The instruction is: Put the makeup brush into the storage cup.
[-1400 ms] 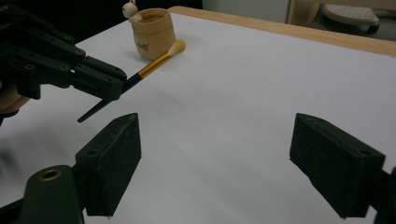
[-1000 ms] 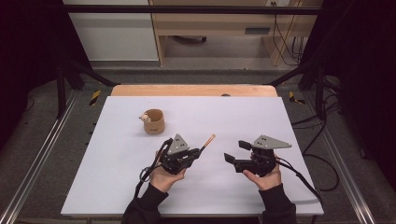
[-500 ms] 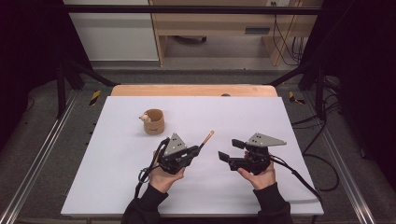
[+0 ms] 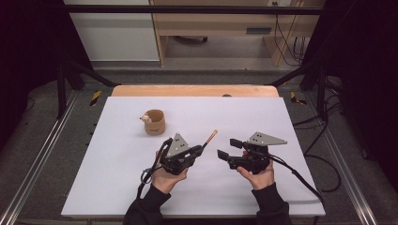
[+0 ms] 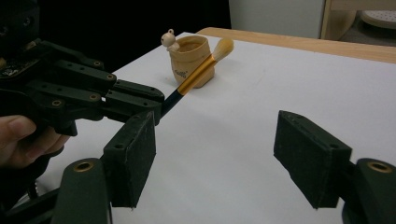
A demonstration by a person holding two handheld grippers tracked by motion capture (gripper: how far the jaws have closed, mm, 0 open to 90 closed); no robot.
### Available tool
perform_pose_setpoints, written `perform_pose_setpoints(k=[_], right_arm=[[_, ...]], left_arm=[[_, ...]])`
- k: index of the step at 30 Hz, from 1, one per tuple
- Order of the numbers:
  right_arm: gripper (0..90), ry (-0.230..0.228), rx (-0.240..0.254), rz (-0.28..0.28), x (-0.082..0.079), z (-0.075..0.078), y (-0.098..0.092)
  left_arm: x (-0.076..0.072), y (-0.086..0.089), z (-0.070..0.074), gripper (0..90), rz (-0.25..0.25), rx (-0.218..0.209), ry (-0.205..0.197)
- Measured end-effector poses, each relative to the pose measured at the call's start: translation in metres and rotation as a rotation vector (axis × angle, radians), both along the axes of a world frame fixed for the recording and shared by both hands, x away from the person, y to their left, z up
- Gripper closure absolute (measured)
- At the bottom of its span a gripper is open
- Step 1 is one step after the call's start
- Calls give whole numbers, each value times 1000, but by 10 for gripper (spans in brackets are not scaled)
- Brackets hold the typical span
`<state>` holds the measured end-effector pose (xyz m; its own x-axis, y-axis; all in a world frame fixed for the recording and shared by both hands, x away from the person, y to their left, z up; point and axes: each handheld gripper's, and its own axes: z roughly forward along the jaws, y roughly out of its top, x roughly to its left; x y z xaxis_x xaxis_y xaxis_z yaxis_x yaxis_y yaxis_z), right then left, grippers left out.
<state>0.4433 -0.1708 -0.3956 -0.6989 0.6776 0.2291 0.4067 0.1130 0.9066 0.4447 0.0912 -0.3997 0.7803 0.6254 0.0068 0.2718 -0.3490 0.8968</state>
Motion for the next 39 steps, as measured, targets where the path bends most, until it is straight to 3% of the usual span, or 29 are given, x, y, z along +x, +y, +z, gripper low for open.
perform_pose_setpoints(k=[39], right_arm=[[389,15,68,11,5,2,9]], left_arm=[[-8,-18,1,830,-9,-31,-42]])
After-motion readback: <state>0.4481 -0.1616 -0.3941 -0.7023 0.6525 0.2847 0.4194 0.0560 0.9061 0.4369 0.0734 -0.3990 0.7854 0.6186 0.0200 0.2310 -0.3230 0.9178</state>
